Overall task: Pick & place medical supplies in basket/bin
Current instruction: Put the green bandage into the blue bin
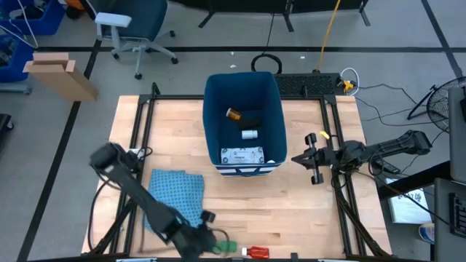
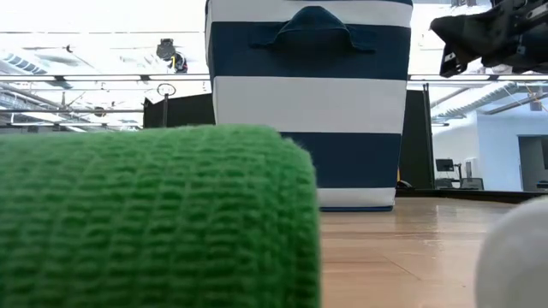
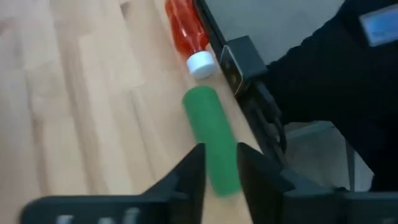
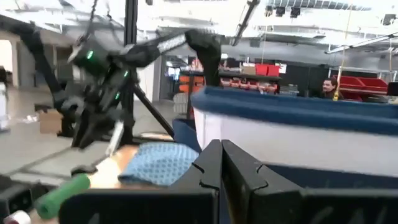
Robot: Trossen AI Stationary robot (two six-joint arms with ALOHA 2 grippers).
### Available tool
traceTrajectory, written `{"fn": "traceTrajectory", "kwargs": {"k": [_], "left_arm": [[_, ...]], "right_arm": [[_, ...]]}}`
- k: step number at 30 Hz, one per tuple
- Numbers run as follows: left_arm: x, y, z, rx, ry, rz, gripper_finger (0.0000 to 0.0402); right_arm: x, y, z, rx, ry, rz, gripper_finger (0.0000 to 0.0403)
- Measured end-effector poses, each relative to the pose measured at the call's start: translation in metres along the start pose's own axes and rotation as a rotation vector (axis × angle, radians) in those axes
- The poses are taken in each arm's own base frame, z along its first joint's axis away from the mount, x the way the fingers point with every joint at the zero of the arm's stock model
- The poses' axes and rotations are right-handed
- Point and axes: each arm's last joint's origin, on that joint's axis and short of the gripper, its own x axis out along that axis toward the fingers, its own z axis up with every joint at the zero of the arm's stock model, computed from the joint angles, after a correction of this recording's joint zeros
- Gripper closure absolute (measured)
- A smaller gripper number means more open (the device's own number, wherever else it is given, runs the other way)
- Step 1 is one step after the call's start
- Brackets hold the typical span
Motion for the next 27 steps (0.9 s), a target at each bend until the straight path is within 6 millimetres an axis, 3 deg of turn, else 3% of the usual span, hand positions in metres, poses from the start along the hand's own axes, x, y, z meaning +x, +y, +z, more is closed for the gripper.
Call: {"fn": "traceTrajectory", "kwargs": {"k": [5,13,17,27], "left_arm": [[0.034,-0.007,0.012,-0.087,0.091,0.056,0.0213],[0.067,0.008,0.006,-0.256,0.192,0.020,0.0091],[0.072,0.007,0.000,-0.291,0.234,-0.014,0.0069],[0.083,0.007,-0.012,-0.276,0.303,0.012,0.0066]], "right_arm": [[0.000,0.000,0.002,0.043,-0.021,0.002,0.0403],[0.000,0.000,0.002,0.052,-0.017,0.003,0.0403],[0.000,0.000,0.001,0.029,-0.016,0.004,0.0403],[0.000,0.000,0.001,-0.015,-0.012,0.003,0.0403]]}}
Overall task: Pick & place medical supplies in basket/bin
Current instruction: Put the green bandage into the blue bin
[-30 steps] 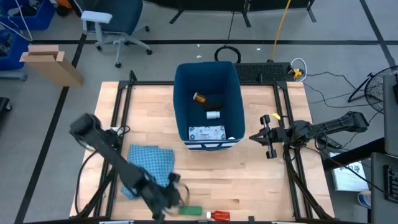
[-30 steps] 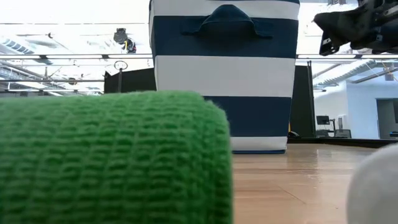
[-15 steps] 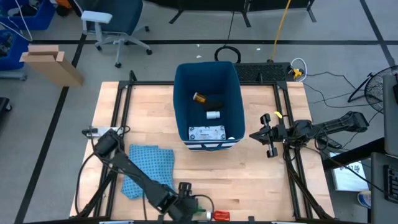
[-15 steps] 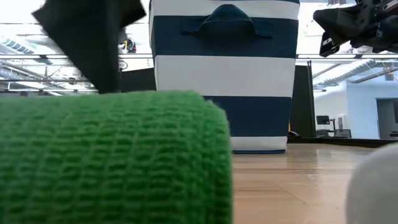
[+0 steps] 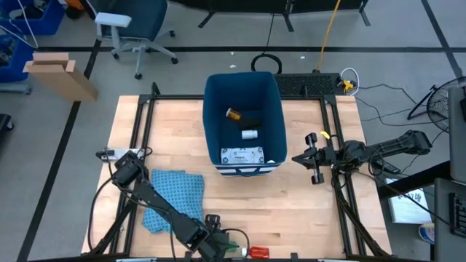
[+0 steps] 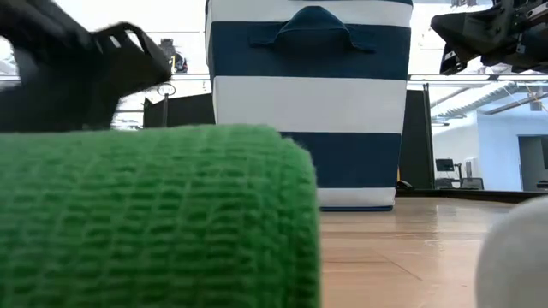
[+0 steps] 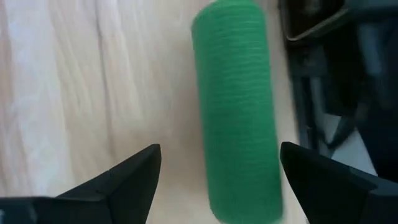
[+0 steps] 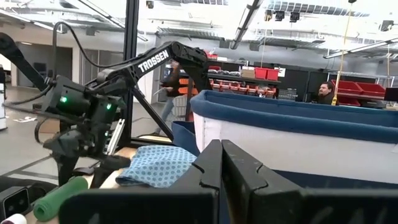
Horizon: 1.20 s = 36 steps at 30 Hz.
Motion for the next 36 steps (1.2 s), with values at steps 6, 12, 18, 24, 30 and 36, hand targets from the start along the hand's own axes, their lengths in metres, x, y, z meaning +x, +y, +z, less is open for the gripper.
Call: {"fn": "traceTrajectory", "kwargs": {"k": [6,12,18,24,30,36], "left_arm": [[0.010,0.010,0.001,0.005,0.034,0.037,0.0066],[0.011,0.016,0.003,0.046,0.048,0.033,0.0104],[0.011,0.016,0.003,0.098,0.072,0.005,0.0215],[-0.006,0.014,0.006,0.194,0.050,-0.042,0.0321],[-0.053,0.016,0.017,0.280,-0.068,-0.037,0.0347],[-0.126,0.030,0.010,0.358,-0.264,-0.013,0.0303]], "right_arm": [[0.000,0.000,0.000,-0.001,0.000,0.000,0.0403],[0.000,0.000,0.000,0.022,0.001,0.000,0.0403],[0.000,0.000,0.000,0.023,0.002,0.001,0.0403],[0.000,0.000,0.000,0.023,0.003,0.001,0.0403],[0.000,0.000,-0.001,0.023,0.005,0.001,0.0403],[0.000,0.000,-0.001,0.040,0.010,0.002,0.0403]]}}
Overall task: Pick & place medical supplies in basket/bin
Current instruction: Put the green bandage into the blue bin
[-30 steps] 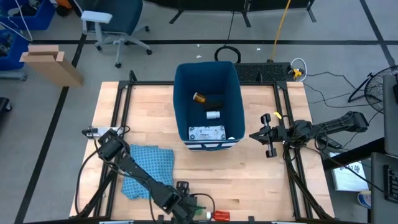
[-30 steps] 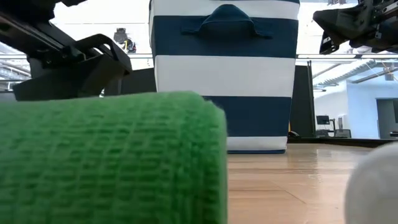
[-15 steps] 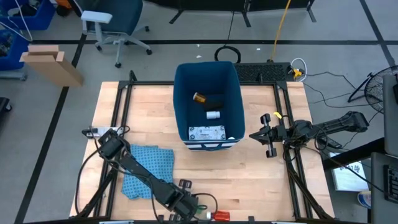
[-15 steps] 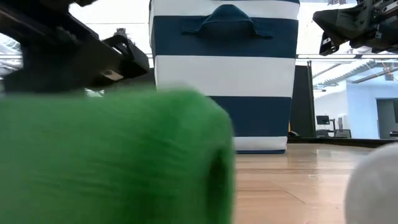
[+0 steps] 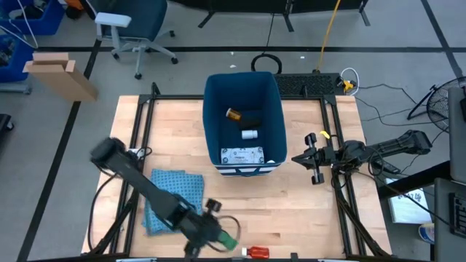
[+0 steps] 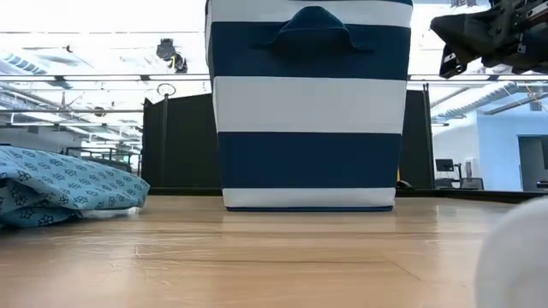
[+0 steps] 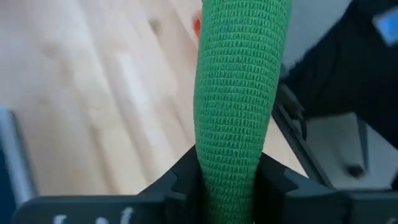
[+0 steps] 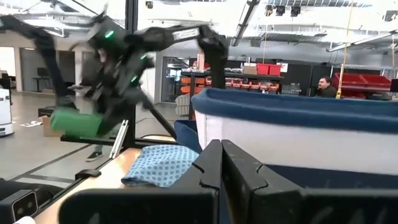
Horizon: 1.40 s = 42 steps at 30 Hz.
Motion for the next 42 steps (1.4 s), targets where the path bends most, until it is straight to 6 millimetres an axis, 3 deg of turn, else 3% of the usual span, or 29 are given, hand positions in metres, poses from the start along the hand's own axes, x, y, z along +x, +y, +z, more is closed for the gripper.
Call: {"fn": "traceTrajectory", "kwargs": {"k": [3,6,13,19,23,28,34,38,42], "left_arm": [[-0.033,0.008,-0.019,0.012,-0.129,-0.002,0.0303],[-0.061,0.018,-0.052,-0.009,-0.284,-0.013,0.0316],[-0.102,0.057,-0.134,-0.137,-0.626,0.102,0.0335],[-0.113,0.087,-0.196,-0.197,-0.812,0.267,0.0326],[-0.112,0.101,-0.226,-0.314,-0.846,0.338,0.0330],[-0.109,0.110,-0.243,-0.410,-0.850,0.372,0.0336],[-0.106,0.116,-0.247,-0.474,-0.829,0.368,0.0337],[-0.123,0.121,-0.230,-0.536,-0.823,0.383,0.0338],[-0.159,0.126,-0.194,-0.517,-0.731,0.414,0.0338]], "right_arm": [[0.000,0.000,-0.002,0.001,0.015,0.002,0.0403],[0.001,0.000,-0.003,0.000,0.029,0.003,0.0403],[0.002,0.001,-0.004,0.006,0.038,0.003,0.0403],[0.002,0.000,-0.004,0.006,0.035,0.003,0.0403],[0.002,0.000,-0.004,0.005,0.035,0.003,0.0403],[0.002,0.000,-0.004,0.000,0.035,0.001,0.0403],[0.002,0.000,0.001,0.000,-0.019,-0.002,0.0403],[0.002,0.000,0.003,-0.014,-0.039,-0.004,0.0403],[0.002,0.000,0.003,-0.053,-0.039,-0.005,0.0403]]}}
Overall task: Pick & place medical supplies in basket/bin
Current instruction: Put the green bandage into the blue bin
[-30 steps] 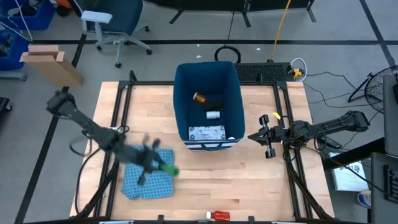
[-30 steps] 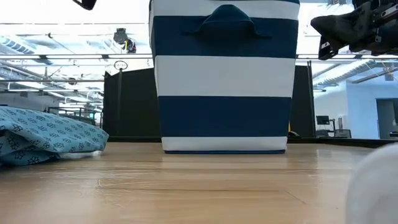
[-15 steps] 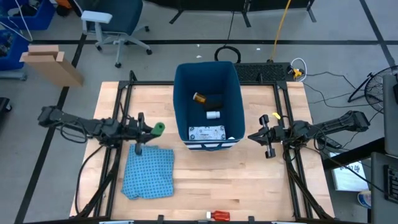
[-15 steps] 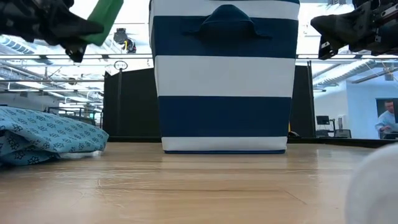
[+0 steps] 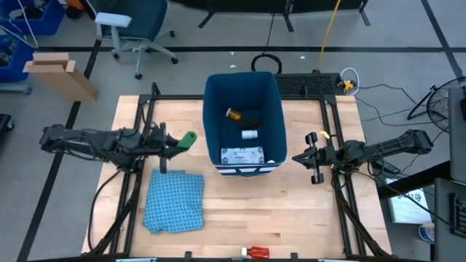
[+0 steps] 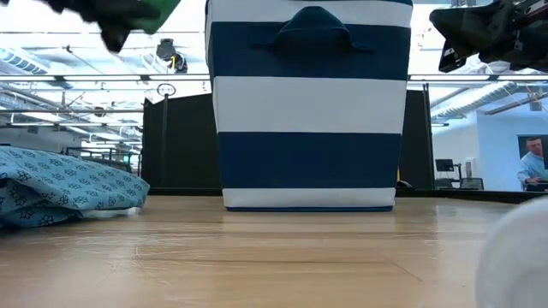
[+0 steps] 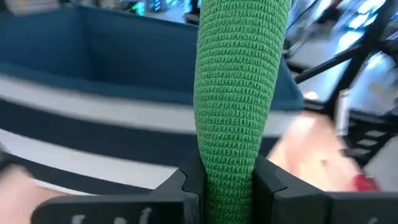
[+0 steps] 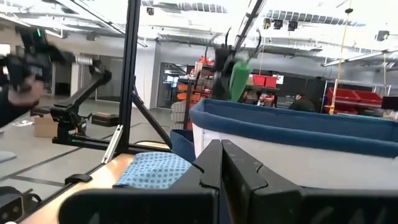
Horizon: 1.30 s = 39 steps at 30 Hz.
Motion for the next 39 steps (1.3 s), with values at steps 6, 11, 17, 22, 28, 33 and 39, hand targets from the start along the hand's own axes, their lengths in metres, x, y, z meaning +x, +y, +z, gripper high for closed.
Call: {"fn": "traceTrajectory", "kwargs": {"k": [6,11,17,22,28,33,39], "left_arm": [[0.025,-0.009,0.088,0.151,0.122,0.153,0.0339],[0.085,-0.002,0.134,0.310,0.256,0.240,0.0339],[0.168,0.025,0.133,0.372,0.386,0.231,0.0339],[0.223,0.046,0.094,0.353,0.509,0.173,0.0339],[0.260,0.055,0.061,0.334,0.560,0.116,0.0339],[0.282,0.061,0.037,0.341,0.590,0.095,0.0339],[0.302,0.067,0.008,0.341,0.644,0.087,0.0339]], "right_arm": [[0.000,0.000,0.000,-0.017,0.001,-0.002,0.0403],[0.000,0.000,0.000,-0.016,0.002,-0.003,0.0403],[0.000,0.000,-0.001,-0.015,0.012,-0.001,0.0403],[0.000,0.000,-0.004,-0.027,0.042,0.002,0.0403],[0.000,0.000,-0.005,-0.066,0.048,0.004,0.0403],[0.000,0.000,-0.005,-0.078,0.048,0.004,0.0403],[0.000,0.001,-0.005,-0.082,0.055,0.005,0.0403]]}}
